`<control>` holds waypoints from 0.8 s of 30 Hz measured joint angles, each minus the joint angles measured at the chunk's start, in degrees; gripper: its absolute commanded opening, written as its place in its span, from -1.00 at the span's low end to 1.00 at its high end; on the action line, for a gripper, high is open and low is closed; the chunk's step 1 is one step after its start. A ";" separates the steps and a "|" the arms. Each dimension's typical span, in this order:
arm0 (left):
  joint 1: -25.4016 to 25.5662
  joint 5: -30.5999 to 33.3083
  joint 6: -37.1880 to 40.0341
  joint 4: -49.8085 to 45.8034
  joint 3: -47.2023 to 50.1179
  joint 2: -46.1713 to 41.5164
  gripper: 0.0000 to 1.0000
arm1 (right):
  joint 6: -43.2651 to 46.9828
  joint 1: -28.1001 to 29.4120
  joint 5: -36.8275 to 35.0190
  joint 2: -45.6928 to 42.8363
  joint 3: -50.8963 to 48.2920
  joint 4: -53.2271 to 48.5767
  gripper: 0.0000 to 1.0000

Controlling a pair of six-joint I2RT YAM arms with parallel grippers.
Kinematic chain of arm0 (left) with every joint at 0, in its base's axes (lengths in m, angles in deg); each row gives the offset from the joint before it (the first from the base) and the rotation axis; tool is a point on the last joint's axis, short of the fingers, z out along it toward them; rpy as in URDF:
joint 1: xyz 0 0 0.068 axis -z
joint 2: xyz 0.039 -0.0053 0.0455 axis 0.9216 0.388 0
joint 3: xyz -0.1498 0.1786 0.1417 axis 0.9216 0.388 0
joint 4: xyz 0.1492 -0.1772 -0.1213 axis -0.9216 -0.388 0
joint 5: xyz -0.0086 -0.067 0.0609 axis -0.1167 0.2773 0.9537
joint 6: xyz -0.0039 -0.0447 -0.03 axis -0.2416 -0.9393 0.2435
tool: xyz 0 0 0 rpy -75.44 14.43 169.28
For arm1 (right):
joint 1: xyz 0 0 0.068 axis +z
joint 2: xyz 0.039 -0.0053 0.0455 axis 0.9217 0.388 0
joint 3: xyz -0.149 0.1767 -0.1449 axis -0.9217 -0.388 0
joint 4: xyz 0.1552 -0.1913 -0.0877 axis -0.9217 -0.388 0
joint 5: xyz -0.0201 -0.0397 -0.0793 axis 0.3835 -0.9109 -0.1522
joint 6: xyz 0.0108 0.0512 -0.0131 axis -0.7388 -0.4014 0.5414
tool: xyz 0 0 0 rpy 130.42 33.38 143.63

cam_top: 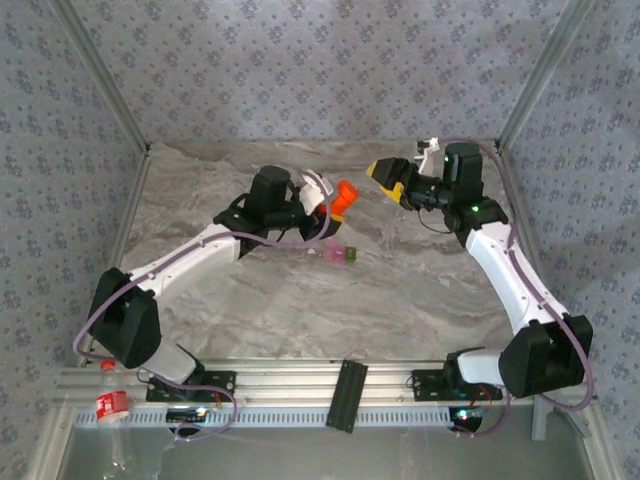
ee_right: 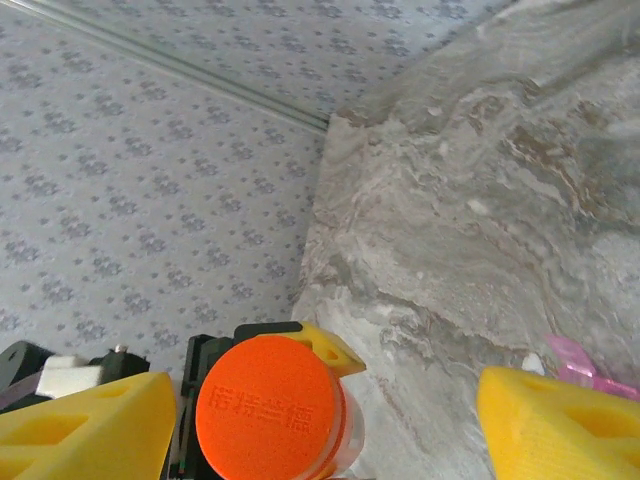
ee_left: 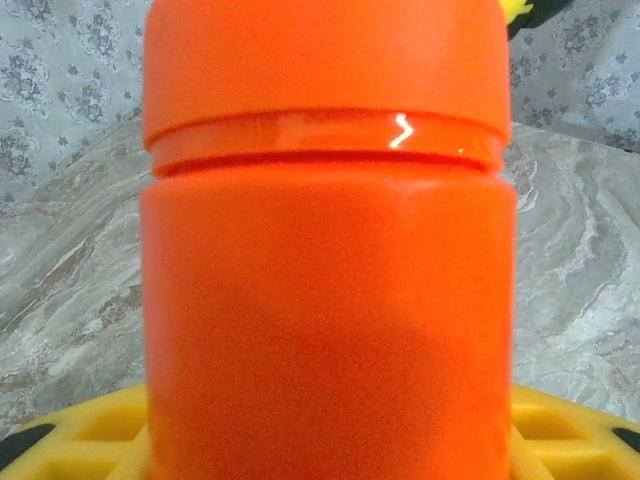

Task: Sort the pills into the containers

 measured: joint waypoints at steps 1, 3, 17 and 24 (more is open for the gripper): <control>0.00 0.00 0.04 -0.09 0.00 0.00 -1.00 | -0.26 0.63 -0.63 0.13 0.35 -0.61 0.62; 0.00 0.00 0.28 -0.24 0.00 0.00 -1.00 | -0.79 2.08 -1.73 0.66 1.36 -1.49 0.62; 0.02 -0.02 0.68 -1.14 -0.04 0.04 -1.00 | -1.01 9.05 -4.55 5.14 3.98 -3.06 0.51; 0.02 0.02 0.68 -1.73 -0.04 0.13 -1.00 | -1.01 10.01 -4.48 5.90 3.98 -3.13 0.06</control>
